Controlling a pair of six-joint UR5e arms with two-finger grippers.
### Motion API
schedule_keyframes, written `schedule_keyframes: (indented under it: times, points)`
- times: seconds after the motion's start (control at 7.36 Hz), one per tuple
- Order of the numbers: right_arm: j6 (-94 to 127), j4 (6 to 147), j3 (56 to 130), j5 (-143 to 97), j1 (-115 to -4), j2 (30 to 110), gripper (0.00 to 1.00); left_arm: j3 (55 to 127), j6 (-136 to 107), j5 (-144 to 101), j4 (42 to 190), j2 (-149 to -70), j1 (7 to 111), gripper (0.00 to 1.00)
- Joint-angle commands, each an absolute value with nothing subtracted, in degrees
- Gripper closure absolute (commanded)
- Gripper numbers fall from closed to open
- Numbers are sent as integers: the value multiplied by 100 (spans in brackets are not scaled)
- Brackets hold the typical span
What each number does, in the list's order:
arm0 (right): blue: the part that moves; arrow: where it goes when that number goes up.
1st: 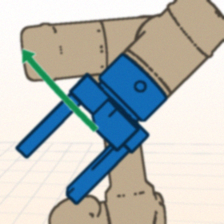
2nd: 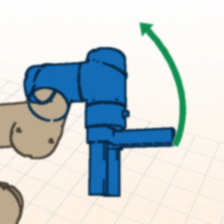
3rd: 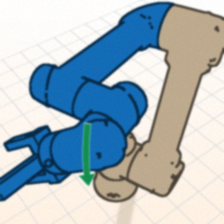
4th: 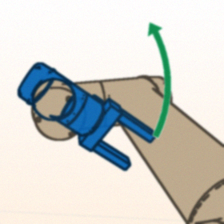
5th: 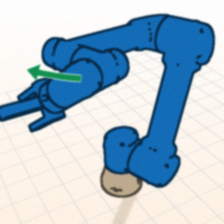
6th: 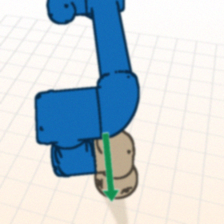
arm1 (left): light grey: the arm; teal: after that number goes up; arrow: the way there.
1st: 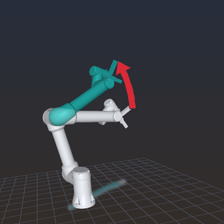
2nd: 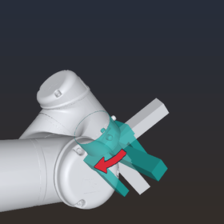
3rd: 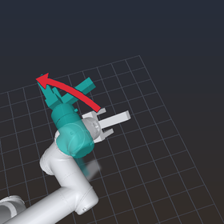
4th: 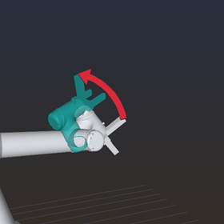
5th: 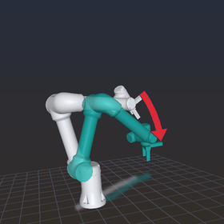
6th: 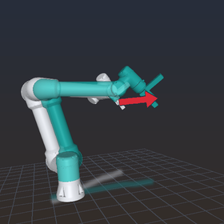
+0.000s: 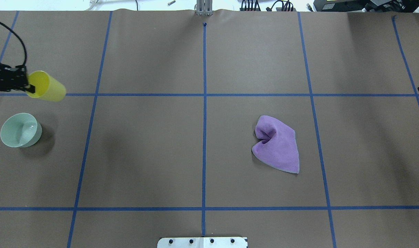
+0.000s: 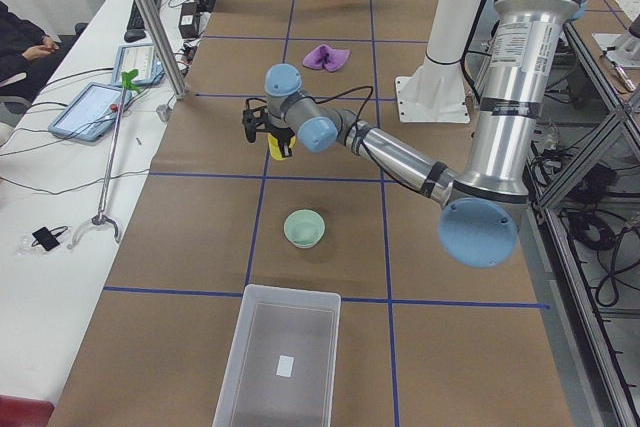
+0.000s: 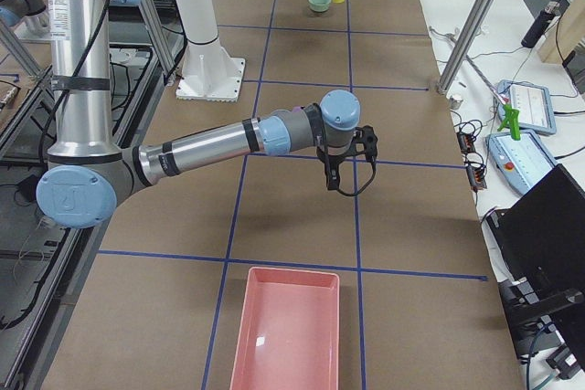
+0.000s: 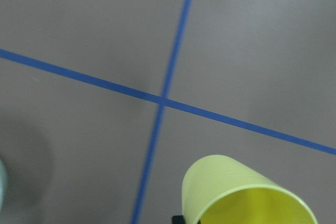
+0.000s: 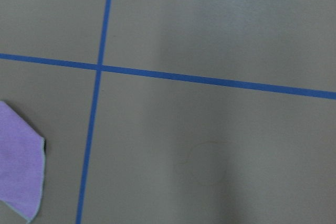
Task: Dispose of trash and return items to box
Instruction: 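Carry the yellow cup into the clear bin while the right arm reaches in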
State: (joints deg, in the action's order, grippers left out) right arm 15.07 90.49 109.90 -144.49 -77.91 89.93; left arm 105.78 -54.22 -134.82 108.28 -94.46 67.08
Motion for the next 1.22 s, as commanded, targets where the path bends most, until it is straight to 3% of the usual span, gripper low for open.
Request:
schedule_keyframes:
  times: [0.0,0.54,0.81,1.09]
  points:
    - [2615,8539,11354,-13822,-7140,8755,0,9961,-3839,-13938,10671,-9194,7800,100]
    - [4278,8253,11382,-13327,-6084,8008,0,8872,-751,-13878,8939,-9369,9647,100]
    - [4692,8262,11373,-13044,-5679,7771,0,7959,-28,-13878,9008,-9500,9782,100]
    - [5051,8253,11417,-12824,-5371,7726,0,7674,-123,-13651,9140,-9554,9704,100]
